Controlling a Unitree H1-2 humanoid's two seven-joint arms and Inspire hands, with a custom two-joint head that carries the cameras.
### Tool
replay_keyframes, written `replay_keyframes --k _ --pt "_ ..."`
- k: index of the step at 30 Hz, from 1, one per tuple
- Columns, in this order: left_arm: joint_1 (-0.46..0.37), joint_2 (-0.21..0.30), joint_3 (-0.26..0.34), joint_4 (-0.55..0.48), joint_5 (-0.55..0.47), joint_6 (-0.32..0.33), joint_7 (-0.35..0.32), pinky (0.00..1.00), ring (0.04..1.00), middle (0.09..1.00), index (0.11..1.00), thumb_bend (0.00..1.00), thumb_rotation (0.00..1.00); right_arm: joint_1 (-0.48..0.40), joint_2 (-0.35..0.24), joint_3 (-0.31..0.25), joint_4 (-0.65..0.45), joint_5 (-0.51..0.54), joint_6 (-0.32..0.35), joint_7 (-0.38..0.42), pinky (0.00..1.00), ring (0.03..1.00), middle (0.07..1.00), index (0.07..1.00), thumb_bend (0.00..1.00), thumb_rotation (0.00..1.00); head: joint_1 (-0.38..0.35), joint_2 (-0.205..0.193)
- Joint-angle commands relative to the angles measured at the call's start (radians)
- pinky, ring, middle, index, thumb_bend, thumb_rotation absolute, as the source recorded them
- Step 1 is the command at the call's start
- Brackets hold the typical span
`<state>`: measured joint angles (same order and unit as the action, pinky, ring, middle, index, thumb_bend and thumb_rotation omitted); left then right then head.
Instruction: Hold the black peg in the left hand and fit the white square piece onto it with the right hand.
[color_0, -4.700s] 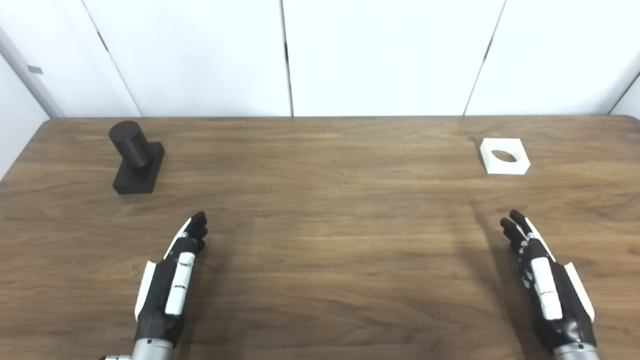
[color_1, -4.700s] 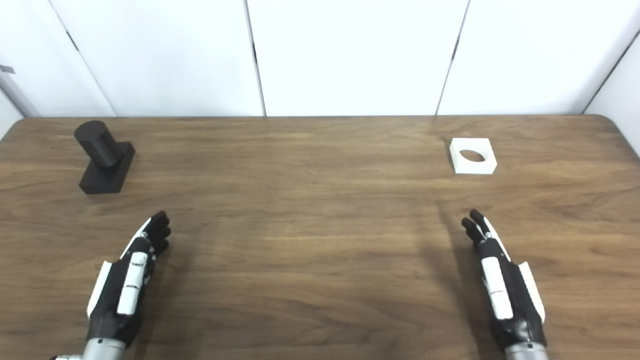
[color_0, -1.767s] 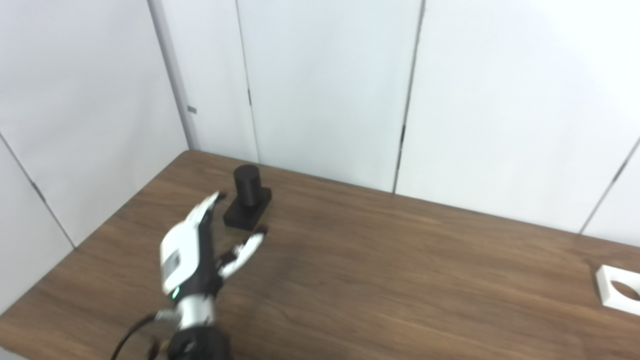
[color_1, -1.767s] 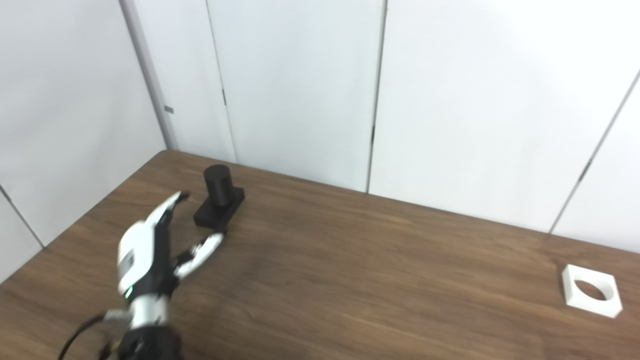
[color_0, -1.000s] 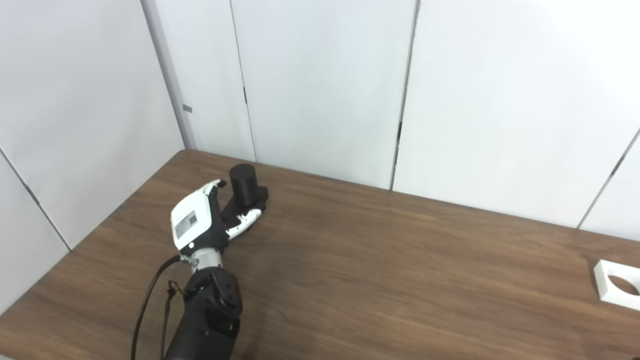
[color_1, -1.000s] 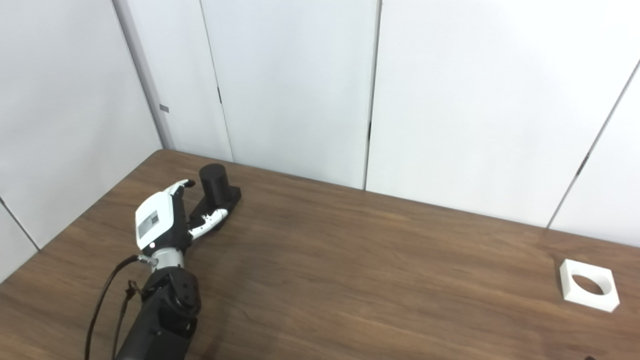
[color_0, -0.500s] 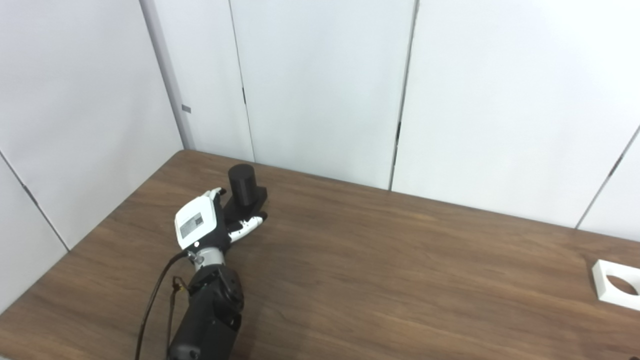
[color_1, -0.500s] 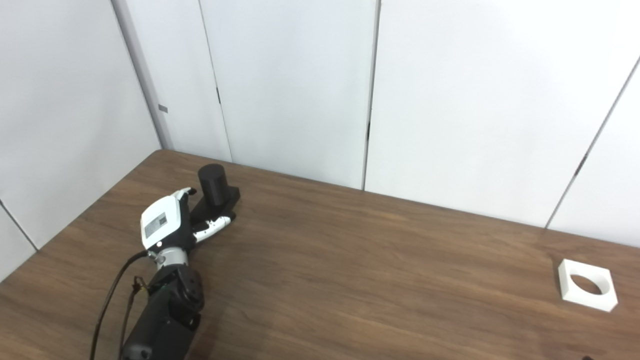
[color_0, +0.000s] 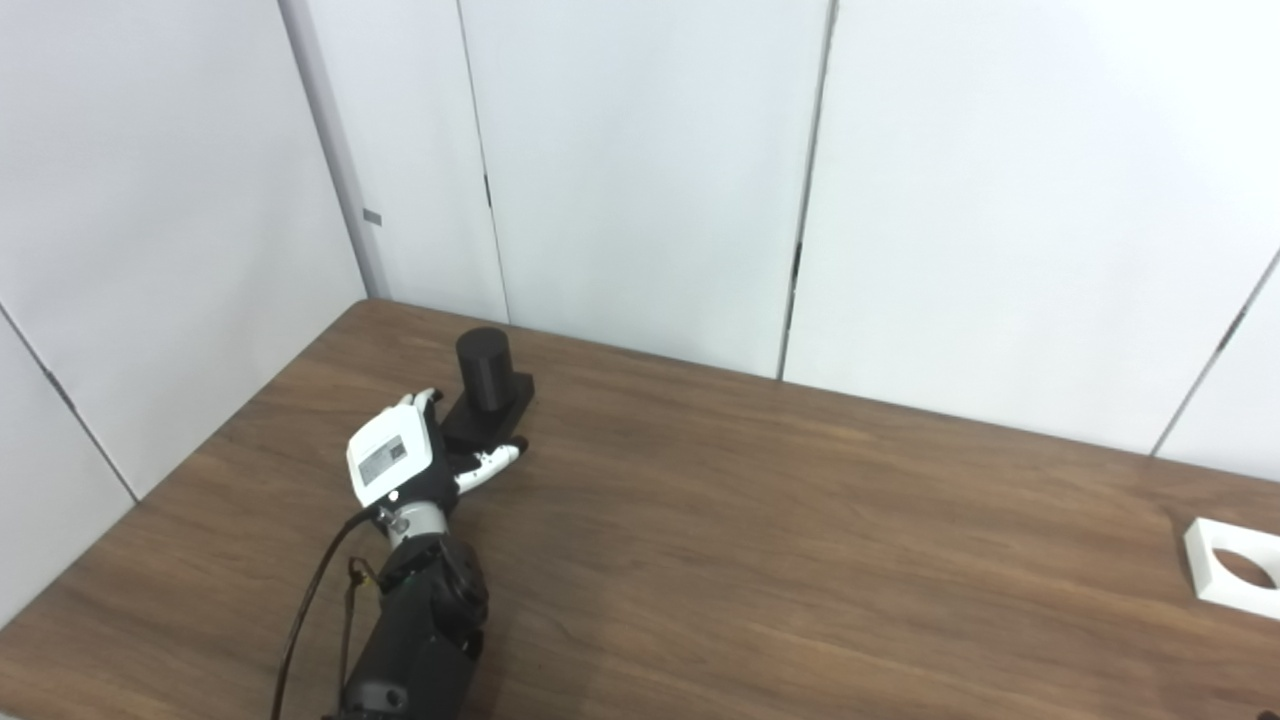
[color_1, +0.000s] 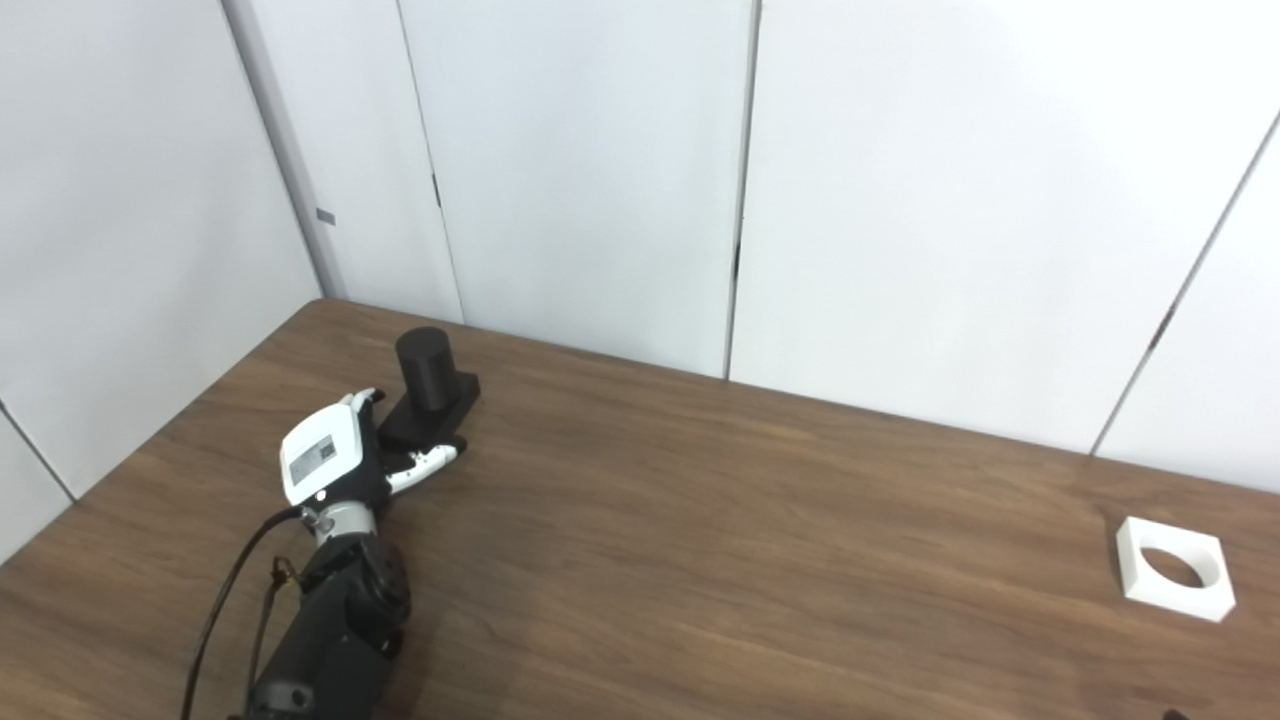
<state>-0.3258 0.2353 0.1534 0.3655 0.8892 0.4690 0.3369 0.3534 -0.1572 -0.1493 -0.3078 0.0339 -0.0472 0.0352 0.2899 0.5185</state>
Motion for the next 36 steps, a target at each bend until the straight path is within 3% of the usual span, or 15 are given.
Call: replay_keyframes --k 1,8,19,24,27,32,34,36 --pt "-0.064 0.014 0.012 -0.006 0.038 0.001 0.019 0.91 0.914 0.905 0.85 0.94 0.63 0.008 -0.008 0.01 -0.027 0.001 0.01 0.014 0.88 0.892 0.867 0.856 0.68 0.98 0.001 0.0" --pt "-0.09 -0.002 0.039 0.037 0.099 0.001 -0.023 0.93 0.928 0.91 0.845 0.92 0.65 0.007 -0.012 0.013 -0.02 -0.002 -0.001 0.016 0.87 0.895 0.869 0.858 0.69 0.98 -0.005 0.003" --pt "-0.129 -0.008 0.048 0.114 0.141 0.001 -0.027 0.89 0.894 0.863 0.76 0.89 0.63 0.01 -0.008 0.016 -0.033 -0.008 0.017 0.012 0.85 0.893 0.87 0.867 0.73 0.96 -0.012 0.006" --pt "-0.134 -0.001 0.03 0.143 0.123 0.001 -0.001 0.84 0.855 0.823 0.697 0.86 0.56 0.01 -0.007 0.018 -0.034 -0.021 0.008 0.009 0.83 0.884 0.867 0.865 0.74 0.96 -0.013 0.007" --pt "-0.133 0.008 0.012 0.157 0.091 0.0 0.028 0.82 0.841 0.806 0.662 0.82 0.51 0.009 -0.003 0.019 -0.034 -0.025 0.01 0.007 0.84 0.891 0.866 0.865 0.75 0.97 -0.015 0.008" --pt "-0.122 0.016 -0.004 0.159 -0.031 -0.041 0.128 0.77 0.802 0.747 0.534 0.78 0.29 0.006 -0.006 0.022 -0.016 -0.044 -0.029 0.005 0.85 0.886 0.866 0.867 0.73 0.99 -0.017 0.01" --pt "-0.122 0.023 -0.016 0.167 -0.063 -0.049 0.157 0.75 0.791 0.729 0.494 0.57 0.12 0.005 -0.006 0.024 -0.016 -0.046 -0.029 0.004 0.85 0.881 0.865 0.869 0.72 0.99 -0.019 0.011" --pt "-0.12 0.031 -0.025 0.175 -0.097 -0.066 0.179 0.75 0.789 0.72 0.484 0.53 0.08 0.003 -0.004 0.023 -0.015 -0.042 -0.028 0.003 0.84 0.877 0.863 0.867 0.72 0.99 -0.021 0.012"
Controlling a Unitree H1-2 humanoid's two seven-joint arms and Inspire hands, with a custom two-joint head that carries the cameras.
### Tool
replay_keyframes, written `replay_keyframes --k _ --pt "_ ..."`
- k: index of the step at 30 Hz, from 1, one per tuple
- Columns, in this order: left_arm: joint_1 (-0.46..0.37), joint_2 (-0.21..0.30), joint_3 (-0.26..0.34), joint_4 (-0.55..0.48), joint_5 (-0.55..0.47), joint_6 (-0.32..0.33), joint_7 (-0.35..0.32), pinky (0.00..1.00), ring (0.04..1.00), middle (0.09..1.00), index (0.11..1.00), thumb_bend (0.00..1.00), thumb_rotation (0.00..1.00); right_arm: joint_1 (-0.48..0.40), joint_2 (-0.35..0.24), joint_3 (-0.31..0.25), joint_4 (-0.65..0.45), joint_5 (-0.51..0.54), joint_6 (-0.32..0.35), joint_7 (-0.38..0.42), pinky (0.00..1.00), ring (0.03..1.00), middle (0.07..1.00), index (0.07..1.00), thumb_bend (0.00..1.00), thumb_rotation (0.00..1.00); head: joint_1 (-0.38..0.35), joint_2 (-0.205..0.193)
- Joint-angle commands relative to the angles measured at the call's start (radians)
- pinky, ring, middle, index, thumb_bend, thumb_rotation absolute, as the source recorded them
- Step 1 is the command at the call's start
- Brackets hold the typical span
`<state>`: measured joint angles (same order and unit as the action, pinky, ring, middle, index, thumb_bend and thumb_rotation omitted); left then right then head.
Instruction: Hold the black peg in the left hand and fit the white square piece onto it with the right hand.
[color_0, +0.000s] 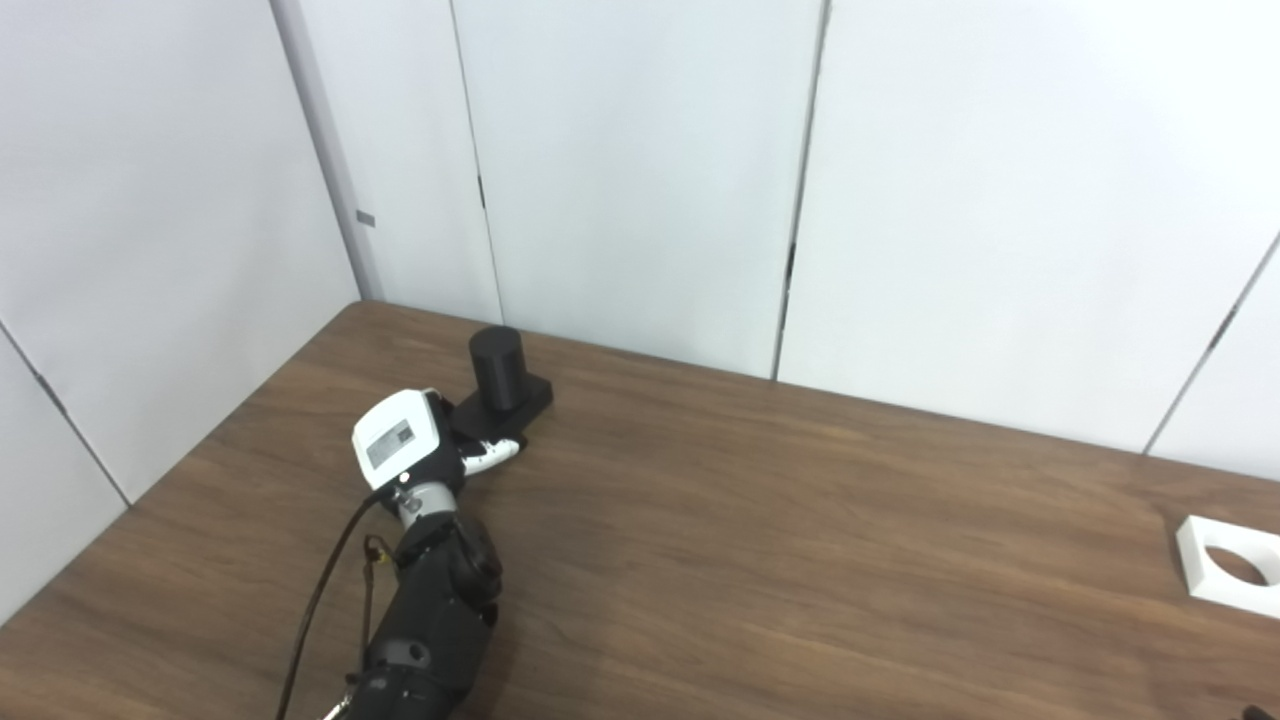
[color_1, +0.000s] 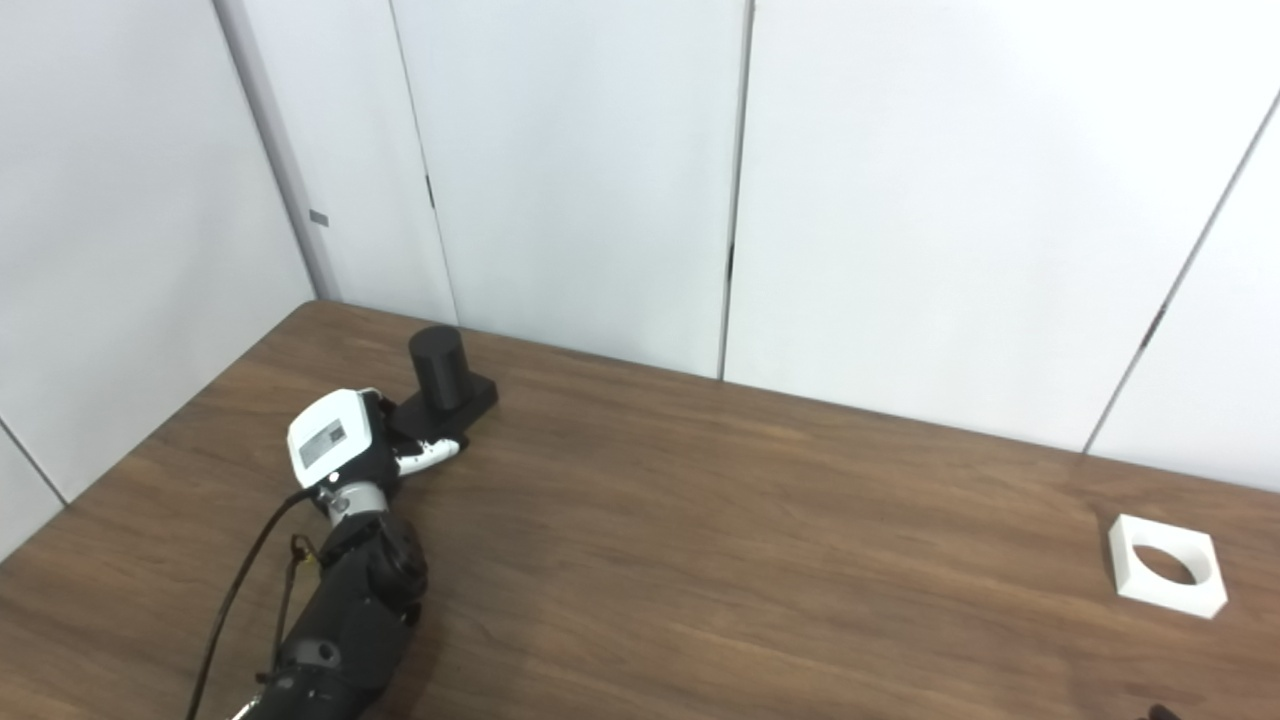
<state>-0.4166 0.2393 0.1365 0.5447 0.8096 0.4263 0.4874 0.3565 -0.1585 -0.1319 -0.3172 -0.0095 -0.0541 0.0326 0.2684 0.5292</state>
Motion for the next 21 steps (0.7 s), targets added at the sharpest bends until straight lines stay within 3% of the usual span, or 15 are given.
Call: replay_keyframes --k 1,12,15,17,21 --pt "-0.027 0.031 -0.012 -0.003 -0.033 -0.032 0.037 0.75 0.787 0.712 0.481 0.52 0.07 0.0 -0.001 0.006 -0.005 0.004 -0.02 0.006 0.84 0.877 0.862 0.865 0.72 0.98 -0.001 0.001" --pt "0.029 0.067 -0.074 -0.089 -0.111 -0.035 0.021 0.71 0.773 0.69 0.481 0.52 0.05 -0.006 -0.001 0.013 0.0 0.002 -0.034 0.006 0.82 0.875 0.861 0.864 0.72 0.97 -0.042 0.018" --pt "0.071 0.078 -0.105 -0.161 -0.118 -0.037 -0.03 0.71 0.766 0.684 0.481 0.52 0.05 -0.003 -0.004 0.022 -0.005 0.004 -0.043 0.014 0.86 0.894 0.881 0.884 0.7 0.99 -0.064 0.028" --pt "0.105 0.084 -0.128 -0.22 -0.123 -0.042 -0.074 0.67 0.752 0.685 0.483 0.51 0.05 0.0 -0.009 0.028 -0.011 0.011 -0.048 0.021 0.97 0.939 0.908 0.914 0.63 1.0 -0.077 0.034" --pt "0.183 0.079 -0.169 -0.352 -0.146 -0.074 -0.145 0.61 0.728 0.679 0.486 0.51 0.05 0.004 -0.008 0.034 -0.022 -0.009 -0.043 0.018 1.0 0.953 0.914 0.928 0.54 1.0 -0.097 0.047"
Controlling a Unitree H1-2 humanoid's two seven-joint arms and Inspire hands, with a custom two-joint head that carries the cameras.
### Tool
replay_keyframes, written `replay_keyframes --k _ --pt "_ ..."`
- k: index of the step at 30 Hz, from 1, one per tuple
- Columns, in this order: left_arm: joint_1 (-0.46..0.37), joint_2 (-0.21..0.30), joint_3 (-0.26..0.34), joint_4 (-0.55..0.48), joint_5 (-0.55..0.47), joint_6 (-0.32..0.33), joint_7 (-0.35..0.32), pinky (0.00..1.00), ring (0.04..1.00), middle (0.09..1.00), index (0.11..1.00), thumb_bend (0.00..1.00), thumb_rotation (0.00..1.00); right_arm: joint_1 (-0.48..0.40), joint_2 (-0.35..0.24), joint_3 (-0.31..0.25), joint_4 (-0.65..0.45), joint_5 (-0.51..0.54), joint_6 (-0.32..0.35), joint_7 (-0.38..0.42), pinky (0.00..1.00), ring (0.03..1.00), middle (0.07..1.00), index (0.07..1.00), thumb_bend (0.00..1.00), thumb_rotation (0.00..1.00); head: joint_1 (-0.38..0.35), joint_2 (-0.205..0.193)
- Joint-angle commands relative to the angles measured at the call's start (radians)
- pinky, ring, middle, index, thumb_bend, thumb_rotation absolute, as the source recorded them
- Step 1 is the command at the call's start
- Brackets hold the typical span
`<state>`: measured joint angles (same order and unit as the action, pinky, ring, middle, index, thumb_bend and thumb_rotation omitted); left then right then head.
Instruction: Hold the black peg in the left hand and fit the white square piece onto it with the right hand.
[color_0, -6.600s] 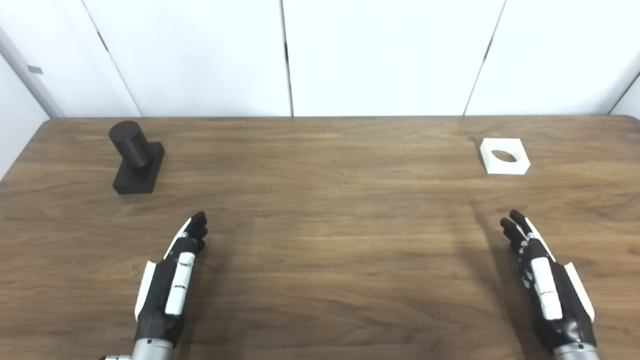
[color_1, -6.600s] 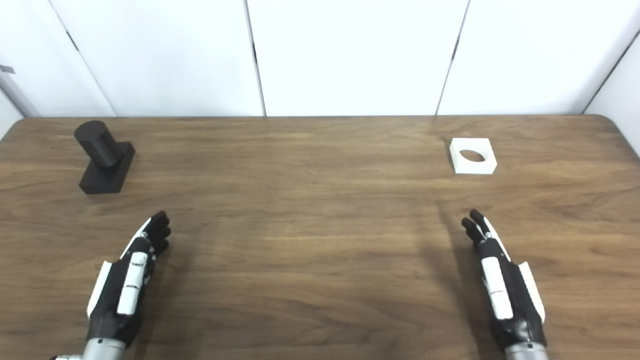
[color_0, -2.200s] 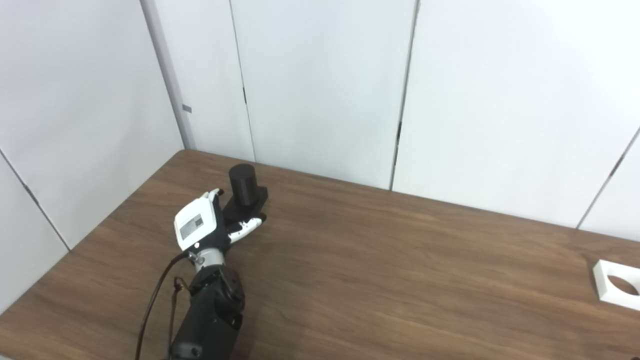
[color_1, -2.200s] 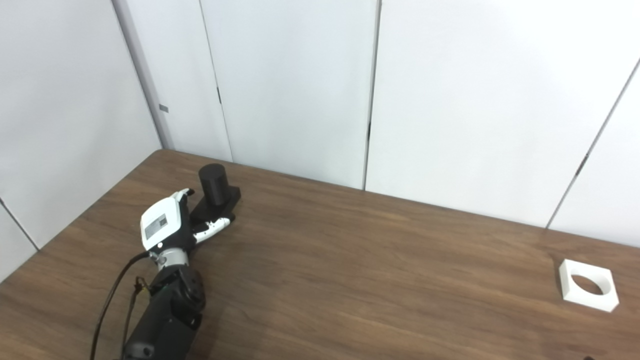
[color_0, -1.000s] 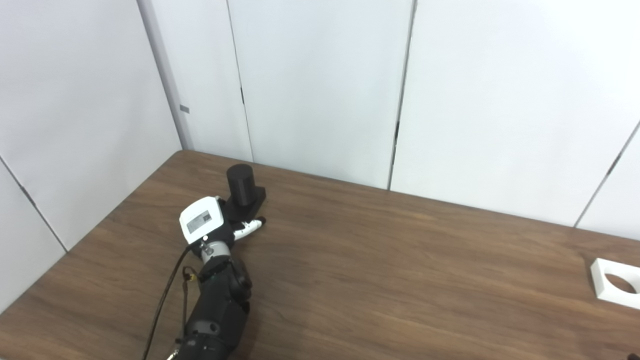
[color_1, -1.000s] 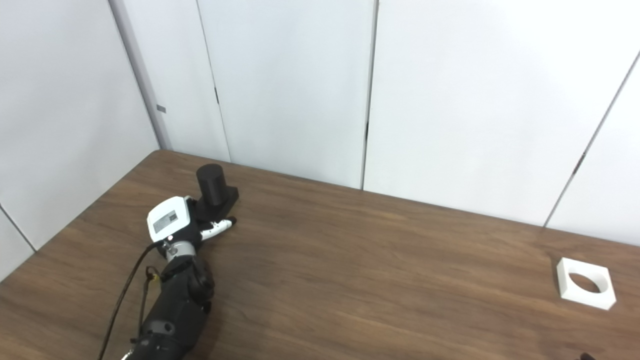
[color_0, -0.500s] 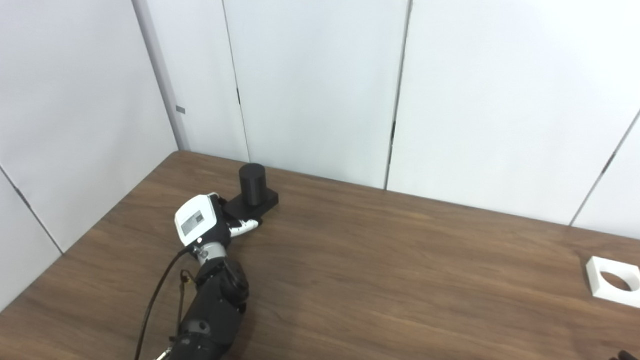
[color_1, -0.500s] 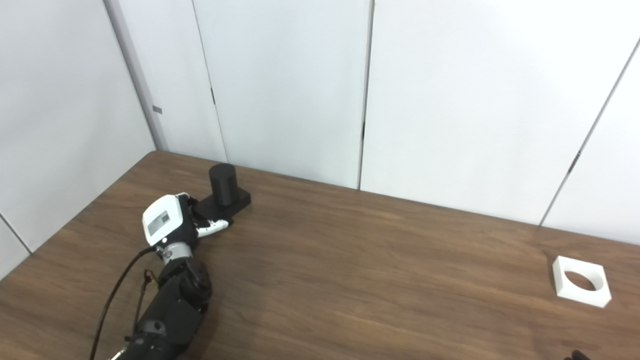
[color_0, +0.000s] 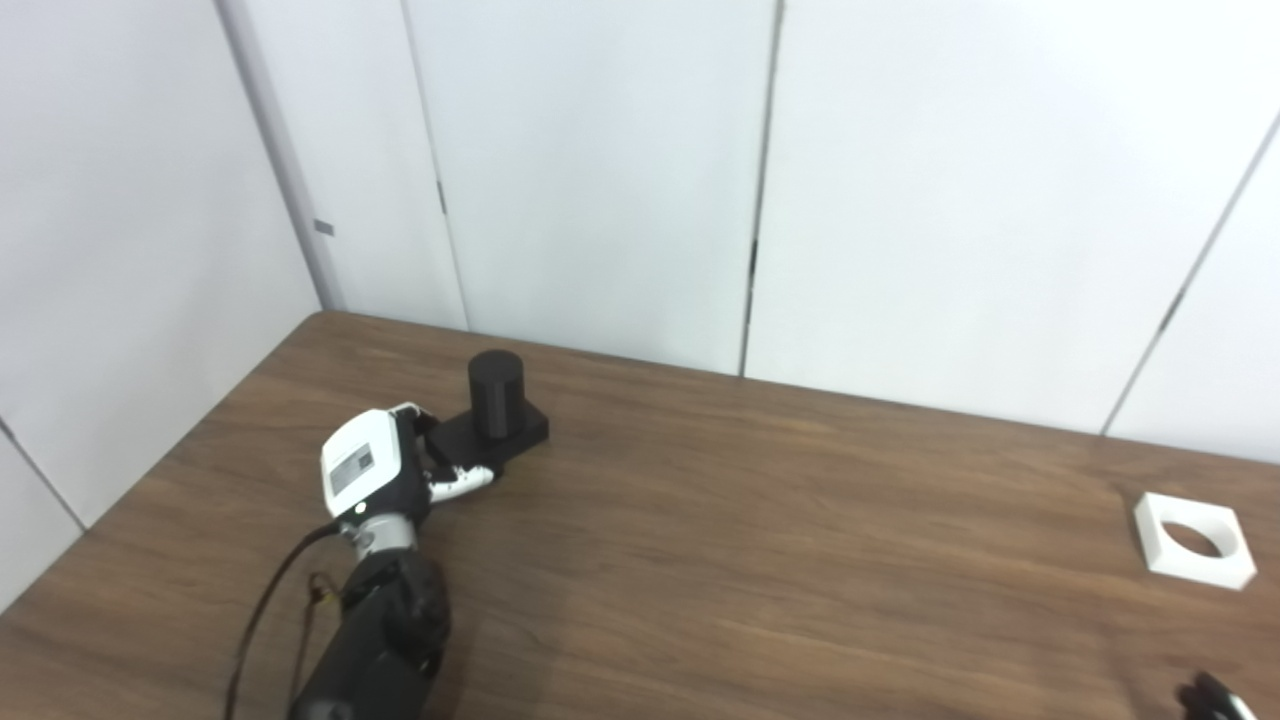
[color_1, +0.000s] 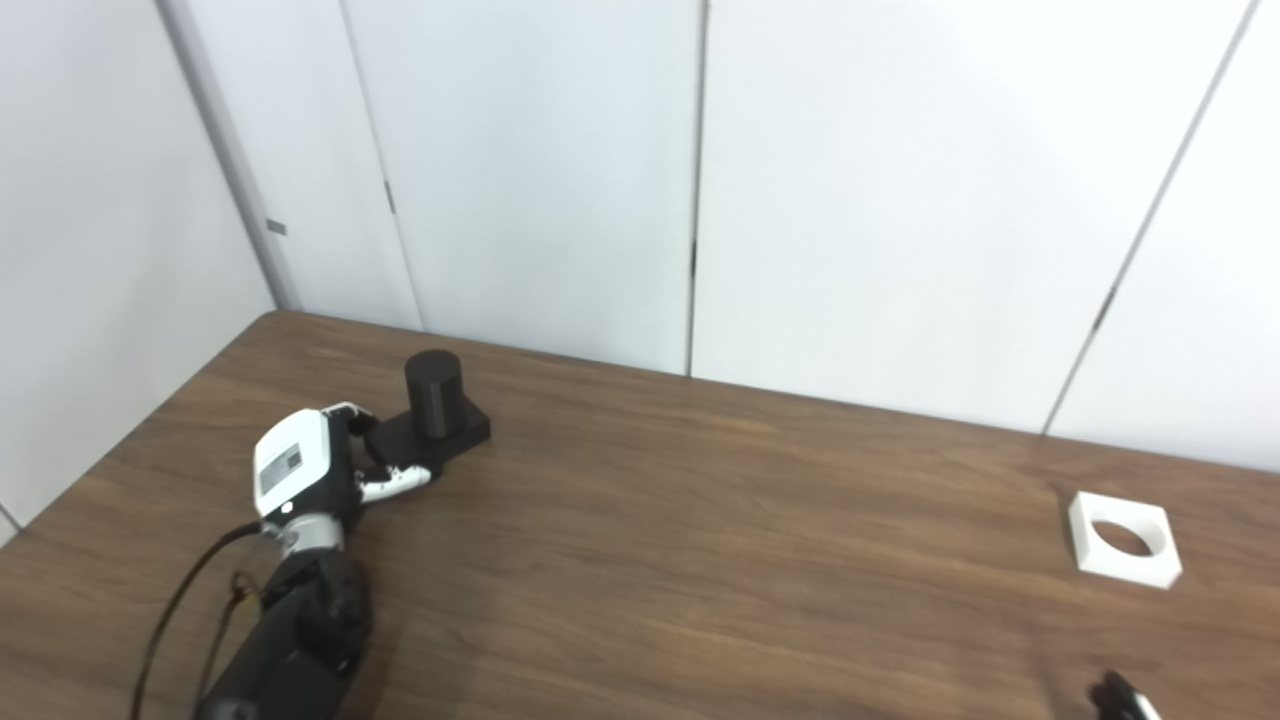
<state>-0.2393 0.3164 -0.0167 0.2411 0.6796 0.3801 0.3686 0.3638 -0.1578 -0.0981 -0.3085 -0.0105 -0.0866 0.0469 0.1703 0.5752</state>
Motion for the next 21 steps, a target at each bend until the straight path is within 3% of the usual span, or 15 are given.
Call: replay_keyframes --k 1,11,15,21 --pt "0.025 -0.002 -0.025 -0.081 -0.023 -0.034 -0.044 0.6 0.729 0.681 0.487 0.51 0.05 -0.002 -0.008 0.001 -0.034 -0.013 -0.007 0.002 1.0 0.953 0.912 0.926 0.53 1.0 -0.007 0.008" --pt "0.209 -0.022 -0.153 -0.428 -0.032 -0.042 -0.244 0.66 0.794 0.754 0.491 0.51 0.05 -0.002 -0.002 0.008 -0.048 -0.034 -0.013 0.001 1.0 0.936 0.906 0.921 0.47 1.0 -0.077 0.052" --pt "0.264 -0.021 -0.196 -0.513 -0.032 -0.055 -0.316 0.68 0.798 0.767 0.491 0.5 0.05 -0.001 0.003 0.014 -0.078 -0.053 0.005 -0.002 1.0 0.939 0.901 0.922 0.43 1.0 -0.111 0.081" --pt "0.344 -0.02 -0.242 -0.564 -0.042 -0.149 -0.356 0.69 0.811 0.782 0.491 0.51 0.05 0.003 0.006 0.024 -0.119 -0.084 0.035 -0.003 1.0 0.934 0.885 0.91 0.41 1.0 -0.166 0.123"
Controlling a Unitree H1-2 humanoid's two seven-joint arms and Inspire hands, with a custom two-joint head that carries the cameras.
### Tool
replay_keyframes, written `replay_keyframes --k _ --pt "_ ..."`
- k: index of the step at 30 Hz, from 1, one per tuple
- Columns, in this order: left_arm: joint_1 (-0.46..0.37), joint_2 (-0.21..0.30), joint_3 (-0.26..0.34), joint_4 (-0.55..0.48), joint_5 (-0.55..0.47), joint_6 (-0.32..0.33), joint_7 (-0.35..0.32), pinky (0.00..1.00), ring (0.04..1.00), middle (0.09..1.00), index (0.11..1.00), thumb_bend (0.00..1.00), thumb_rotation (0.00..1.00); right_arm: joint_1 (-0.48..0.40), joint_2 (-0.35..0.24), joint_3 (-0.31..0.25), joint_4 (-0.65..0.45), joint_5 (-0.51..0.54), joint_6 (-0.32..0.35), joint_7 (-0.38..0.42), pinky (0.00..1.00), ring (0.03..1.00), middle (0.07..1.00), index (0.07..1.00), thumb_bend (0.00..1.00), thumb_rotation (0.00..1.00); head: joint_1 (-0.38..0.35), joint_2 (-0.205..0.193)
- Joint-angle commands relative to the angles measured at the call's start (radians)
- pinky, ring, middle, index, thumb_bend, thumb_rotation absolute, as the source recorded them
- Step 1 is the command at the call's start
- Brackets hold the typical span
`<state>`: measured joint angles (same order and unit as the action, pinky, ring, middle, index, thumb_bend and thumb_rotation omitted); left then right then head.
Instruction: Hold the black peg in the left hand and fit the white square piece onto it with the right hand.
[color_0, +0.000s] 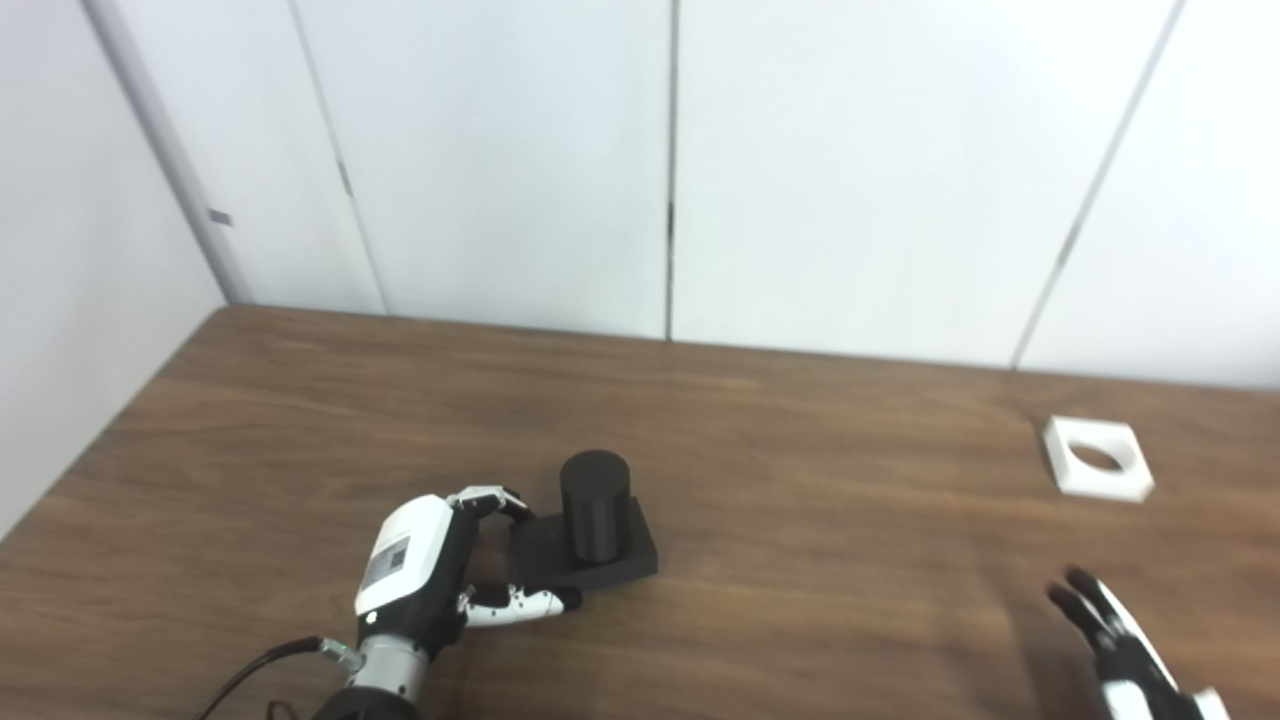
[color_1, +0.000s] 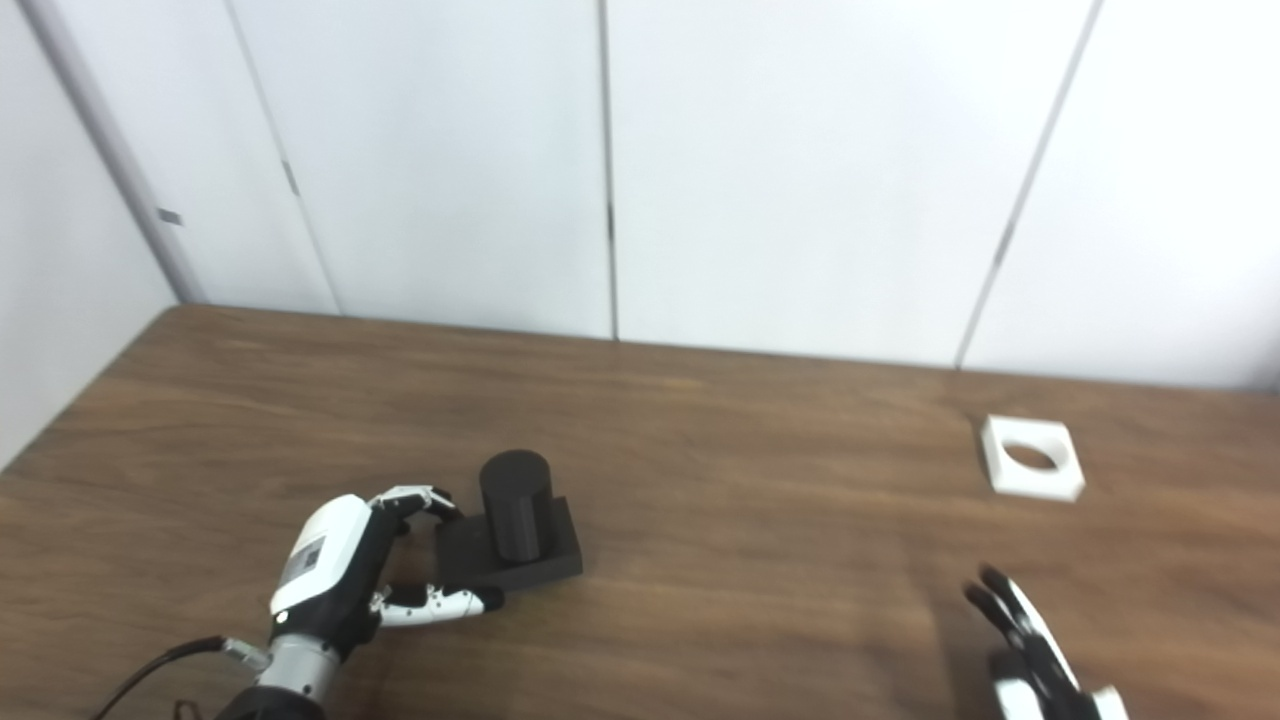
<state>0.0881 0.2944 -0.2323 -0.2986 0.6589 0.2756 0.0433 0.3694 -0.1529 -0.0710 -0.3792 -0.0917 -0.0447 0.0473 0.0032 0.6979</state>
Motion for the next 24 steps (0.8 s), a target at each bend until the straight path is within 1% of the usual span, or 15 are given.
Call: replay_keyframes --k 1,4,5,6,8,9,12,15,18,24 --pt "0.025 0.003 -0.032 -0.029 -0.02 -0.06 -0.036 0.7 0.822 0.787 0.491 0.51 0.05 -0.002 0.002 -0.002 -0.053 -0.002 0.002 -0.003 1.0 0.934 0.887 0.911 0.41 1.0 0.001 0.0" --pt "0.063 0.013 -0.067 -0.049 -0.021 -0.104 -0.076 0.72 0.854 0.809 0.491 0.5 0.05 0.0 0.004 0.003 -0.072 -0.022 0.028 -0.005 1.0 0.931 0.887 0.91 0.41 1.0 -0.03 0.024" --pt "0.073 0.018 -0.081 -0.048 -0.02 -0.129 -0.078 0.74 0.861 0.813 0.491 0.51 0.05 0.0 0.004 0.004 -0.078 -0.023 0.036 -0.004 1.0 0.93 0.886 0.909 0.41 1.0 -0.039 0.032" --pt "0.081 0.021 -0.091 -0.048 -0.018 -0.148 -0.08 0.76 0.857 0.811 0.49 0.51 0.04 0.0 0.005 0.005 -0.084 -0.022 0.045 -0.004 1.0 0.93 0.888 0.908 0.42 1.0 -0.049 0.042" --pt "0.093 0.025 -0.108 -0.047 -0.011 -0.17 -0.09 0.79 0.856 0.811 0.49 0.51 0.04 -0.001 0.008 0.006 -0.09 -0.022 0.056 -0.005 1.0 0.931 0.889 0.907 0.43 1.0 -0.058 0.049" --pt "0.101 0.026 -0.12 -0.048 -0.01 -0.179 -0.101 0.83 0.865 0.82 0.491 0.51 0.05 -0.001 0.01 0.007 -0.092 -0.021 0.058 -0.007 1.0 0.927 0.884 0.904 0.44 1.0 -0.066 0.058" --pt "0.117 0.026 -0.144 -0.054 -0.001 -0.199 -0.127 0.86 0.872 0.825 0.491 0.51 0.05 -0.003 0.014 0.009 -0.101 -0.023 0.067 -0.008 1.0 0.917 0.877 0.901 0.45 0.99 -0.08 0.073" --pt "0.132 0.015 -0.166 -0.058 0.014 -0.213 -0.147 0.87 0.868 0.823 0.49 0.51 0.05 -0.004 0.018 0.01 -0.112 -0.03 0.09 -0.008 0.98 0.913 0.875 0.899 0.47 1.0 -0.098 0.09" --pt "0.142 0.01 -0.178 -0.056 0.015 -0.229 -0.154 0.87 0.864 0.821 0.49 0.51 0.04 -0.006 0.02 0.013 -0.121 -0.035 0.101 -0.008 0.99 0.917 0.878 0.898 0.46 1.0 -0.115 0.1" --pt "0.148 0.007 -0.198 -0.042 0.079 -0.248 -0.165 0.88 0.862 0.816 0.489 0.51 0.04 -0.009 0.023 0.016 -0.131 -0.036 0.118 -0.008 1.0 0.917 0.873 0.893 0.47 1.0 -0.126 0.104"
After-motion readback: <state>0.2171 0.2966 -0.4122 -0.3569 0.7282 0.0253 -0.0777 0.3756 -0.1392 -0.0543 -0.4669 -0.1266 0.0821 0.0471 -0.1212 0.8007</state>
